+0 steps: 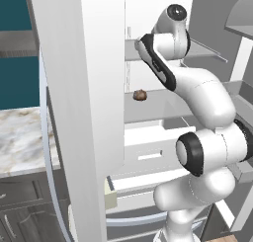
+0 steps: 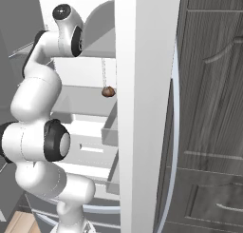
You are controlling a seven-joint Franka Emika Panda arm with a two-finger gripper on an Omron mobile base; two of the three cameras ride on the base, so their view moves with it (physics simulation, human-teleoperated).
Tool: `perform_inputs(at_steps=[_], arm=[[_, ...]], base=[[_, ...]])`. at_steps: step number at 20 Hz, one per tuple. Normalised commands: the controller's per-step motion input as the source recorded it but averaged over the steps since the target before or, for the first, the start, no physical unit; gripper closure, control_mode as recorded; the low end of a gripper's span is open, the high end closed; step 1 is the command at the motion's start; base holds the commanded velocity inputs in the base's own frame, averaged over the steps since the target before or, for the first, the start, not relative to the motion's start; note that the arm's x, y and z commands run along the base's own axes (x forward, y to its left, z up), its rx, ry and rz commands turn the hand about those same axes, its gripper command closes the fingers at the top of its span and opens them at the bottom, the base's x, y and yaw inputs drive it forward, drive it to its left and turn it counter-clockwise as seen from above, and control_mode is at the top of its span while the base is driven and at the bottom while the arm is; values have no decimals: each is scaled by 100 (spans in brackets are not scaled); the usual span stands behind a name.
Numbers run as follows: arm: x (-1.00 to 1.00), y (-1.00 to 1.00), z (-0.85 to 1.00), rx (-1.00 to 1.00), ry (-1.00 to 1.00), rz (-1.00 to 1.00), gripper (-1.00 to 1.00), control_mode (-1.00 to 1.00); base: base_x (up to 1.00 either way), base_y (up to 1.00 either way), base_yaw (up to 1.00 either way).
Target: Pick up the peach and kiwi from the fridge and place one fruit on each plate on the dining counter.
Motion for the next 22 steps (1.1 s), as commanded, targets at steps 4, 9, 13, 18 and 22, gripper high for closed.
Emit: perform_inputs(at_steps=[4, 9, 13, 18, 22], arm=[[31, 0, 16, 1, 0, 0, -100, -100], [21, -1, 22, 3, 7, -1, -100, -100], [40, -5, -29, 0, 13, -5, -100, -100], [31, 0, -9, 0, 0, -2, -100, -100], [31, 0, 0, 0, 0, 0, -100, -100]], base=[[0, 0, 0], [0, 0, 0], [0, 0, 0], [0, 0, 0], [0, 0, 0]])
